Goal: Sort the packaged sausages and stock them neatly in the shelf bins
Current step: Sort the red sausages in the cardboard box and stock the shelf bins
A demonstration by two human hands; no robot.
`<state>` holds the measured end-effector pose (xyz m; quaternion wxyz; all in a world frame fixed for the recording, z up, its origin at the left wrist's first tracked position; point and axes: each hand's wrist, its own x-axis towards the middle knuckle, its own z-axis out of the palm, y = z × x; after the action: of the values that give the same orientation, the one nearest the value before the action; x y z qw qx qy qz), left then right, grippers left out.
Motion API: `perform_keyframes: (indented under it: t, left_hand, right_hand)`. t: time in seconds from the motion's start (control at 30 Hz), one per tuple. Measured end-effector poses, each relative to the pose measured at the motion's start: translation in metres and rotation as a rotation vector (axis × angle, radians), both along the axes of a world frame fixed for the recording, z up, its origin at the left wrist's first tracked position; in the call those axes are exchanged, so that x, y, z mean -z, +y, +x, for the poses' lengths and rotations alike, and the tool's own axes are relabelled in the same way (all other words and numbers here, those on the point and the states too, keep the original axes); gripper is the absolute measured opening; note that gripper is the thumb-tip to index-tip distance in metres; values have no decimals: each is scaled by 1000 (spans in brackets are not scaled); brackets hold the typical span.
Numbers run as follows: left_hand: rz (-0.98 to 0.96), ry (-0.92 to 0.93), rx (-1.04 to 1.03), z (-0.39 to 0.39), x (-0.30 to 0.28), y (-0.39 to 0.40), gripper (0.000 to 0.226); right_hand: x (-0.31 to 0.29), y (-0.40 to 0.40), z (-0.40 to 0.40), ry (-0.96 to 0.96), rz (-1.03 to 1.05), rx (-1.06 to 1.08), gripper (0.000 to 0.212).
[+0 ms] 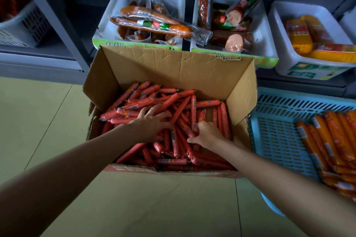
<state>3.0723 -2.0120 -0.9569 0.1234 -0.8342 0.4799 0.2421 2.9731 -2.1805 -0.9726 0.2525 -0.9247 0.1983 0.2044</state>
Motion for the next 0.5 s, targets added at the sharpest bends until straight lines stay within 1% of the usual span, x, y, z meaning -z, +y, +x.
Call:
perform_keyframes:
  t: [0.07, 0.1, 0.13, 0.2, 0.3, 0.33, 0.4, 0.43, 0.47, 0.5]
  left_hand:
    - [-1, 9, 8, 2, 0, 0, 57]
    - [-5, 7, 9, 3, 1, 0, 56]
    - [-8, 3, 11, 4, 1, 0, 56]
    - [-17, -9, 16, 6, 1, 1, 55]
    - [-26, -30, 17, 8, 1, 0, 57]
    - [-23, -33, 17, 9, 1, -1, 57]
    - [-12, -44, 20, 9, 1, -3, 56]
    - [-5, -47, 21, 9, 1, -3, 56]
    - [0, -48, 19, 9, 2, -4, 56]
    - [4, -49, 16, 8, 2, -4, 56]
  right_hand:
    - [4, 7, 1, -15, -62, 54, 35]
    - [5, 9, 2, -22, -79, 83, 37]
    - [4, 9, 2, -49, -76, 103, 33]
    - [-1, 4, 4, -113, -51, 124, 20]
    - [-18, -15, 8, -276, 43, 245, 14]
    - [-27, -23, 9, -343, 111, 312, 12]
    - [-49, -37, 10, -436, 362, 440, 16]
    - [-58, -43, 10, -462, 508, 467, 15]
    - [-67, -49, 10, -478, 612, 459, 14]
    - [-75, -53, 10, -497, 650, 416, 13]
